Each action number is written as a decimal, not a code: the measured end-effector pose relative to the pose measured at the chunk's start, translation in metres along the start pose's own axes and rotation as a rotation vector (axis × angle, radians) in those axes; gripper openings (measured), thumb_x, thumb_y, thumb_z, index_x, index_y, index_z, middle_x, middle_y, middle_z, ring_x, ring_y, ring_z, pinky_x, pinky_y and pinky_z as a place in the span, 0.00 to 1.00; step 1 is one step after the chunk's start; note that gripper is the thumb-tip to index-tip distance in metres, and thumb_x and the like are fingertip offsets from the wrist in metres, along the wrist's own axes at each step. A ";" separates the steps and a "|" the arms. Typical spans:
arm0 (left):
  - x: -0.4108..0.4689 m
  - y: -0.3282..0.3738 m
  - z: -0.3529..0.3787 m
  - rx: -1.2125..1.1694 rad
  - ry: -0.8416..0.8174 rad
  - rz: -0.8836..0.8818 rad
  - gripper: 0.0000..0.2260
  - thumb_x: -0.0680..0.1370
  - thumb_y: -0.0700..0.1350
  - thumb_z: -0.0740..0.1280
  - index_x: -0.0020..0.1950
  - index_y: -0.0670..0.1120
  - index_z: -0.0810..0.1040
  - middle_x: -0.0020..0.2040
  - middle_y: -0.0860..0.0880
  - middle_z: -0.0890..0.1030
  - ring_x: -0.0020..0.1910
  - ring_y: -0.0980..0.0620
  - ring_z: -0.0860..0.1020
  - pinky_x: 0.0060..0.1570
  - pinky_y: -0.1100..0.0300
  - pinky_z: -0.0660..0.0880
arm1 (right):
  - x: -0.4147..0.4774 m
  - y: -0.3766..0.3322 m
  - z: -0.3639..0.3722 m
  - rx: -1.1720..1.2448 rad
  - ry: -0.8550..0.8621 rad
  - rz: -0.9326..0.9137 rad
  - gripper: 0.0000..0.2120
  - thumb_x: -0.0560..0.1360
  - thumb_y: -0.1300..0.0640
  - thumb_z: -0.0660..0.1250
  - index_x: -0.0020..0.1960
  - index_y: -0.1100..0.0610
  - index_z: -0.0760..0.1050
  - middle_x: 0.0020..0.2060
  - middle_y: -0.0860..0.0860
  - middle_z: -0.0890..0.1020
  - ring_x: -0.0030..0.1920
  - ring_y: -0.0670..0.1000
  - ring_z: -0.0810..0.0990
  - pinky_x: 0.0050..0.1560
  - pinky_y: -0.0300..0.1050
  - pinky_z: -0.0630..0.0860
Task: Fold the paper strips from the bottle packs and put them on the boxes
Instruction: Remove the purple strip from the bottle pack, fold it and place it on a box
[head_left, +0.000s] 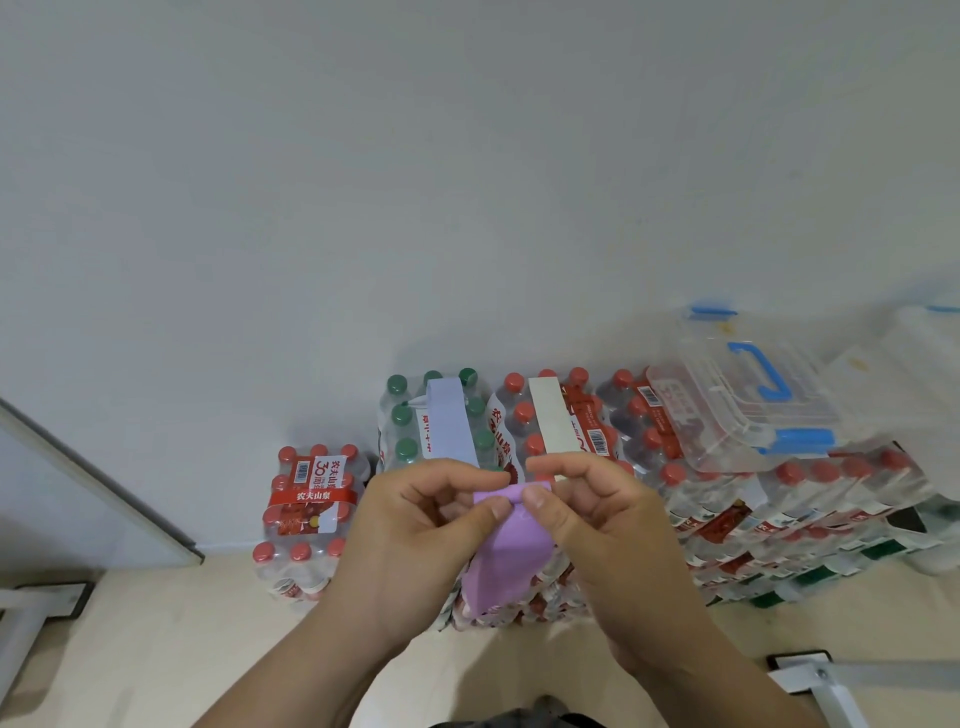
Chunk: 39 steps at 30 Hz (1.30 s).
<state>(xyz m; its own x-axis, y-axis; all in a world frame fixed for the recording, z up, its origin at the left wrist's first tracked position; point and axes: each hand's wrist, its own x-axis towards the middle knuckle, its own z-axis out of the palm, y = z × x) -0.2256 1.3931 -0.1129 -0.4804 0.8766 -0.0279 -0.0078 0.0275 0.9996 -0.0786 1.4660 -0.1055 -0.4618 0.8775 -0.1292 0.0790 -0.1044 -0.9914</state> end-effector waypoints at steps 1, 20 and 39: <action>0.000 0.000 0.000 0.000 -0.002 0.002 0.14 0.71 0.33 0.75 0.42 0.54 0.87 0.30 0.50 0.78 0.32 0.54 0.74 0.35 0.61 0.75 | 0.000 0.000 0.000 0.005 0.002 0.001 0.08 0.76 0.66 0.71 0.48 0.54 0.83 0.38 0.52 0.88 0.39 0.48 0.86 0.40 0.38 0.80; 0.004 -0.001 -0.002 -0.011 -0.004 -0.006 0.09 0.72 0.38 0.75 0.42 0.53 0.87 0.35 0.46 0.83 0.36 0.51 0.79 0.38 0.58 0.79 | 0.001 0.002 0.003 -0.015 -0.012 0.009 0.05 0.77 0.63 0.71 0.47 0.54 0.83 0.39 0.52 0.88 0.39 0.47 0.85 0.39 0.40 0.81; 0.003 -0.001 0.001 0.006 -0.020 -0.012 0.12 0.72 0.36 0.75 0.44 0.54 0.88 0.36 0.47 0.83 0.35 0.56 0.78 0.37 0.65 0.77 | -0.001 0.005 -0.001 -0.046 0.028 -0.014 0.06 0.76 0.61 0.71 0.48 0.50 0.82 0.37 0.53 0.87 0.41 0.52 0.85 0.42 0.48 0.81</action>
<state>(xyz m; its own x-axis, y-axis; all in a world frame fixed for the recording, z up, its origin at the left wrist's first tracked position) -0.2263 1.3956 -0.1143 -0.4629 0.8855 -0.0402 -0.0078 0.0412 0.9991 -0.0768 1.4648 -0.1101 -0.4385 0.8914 -0.1143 0.1133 -0.0713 -0.9910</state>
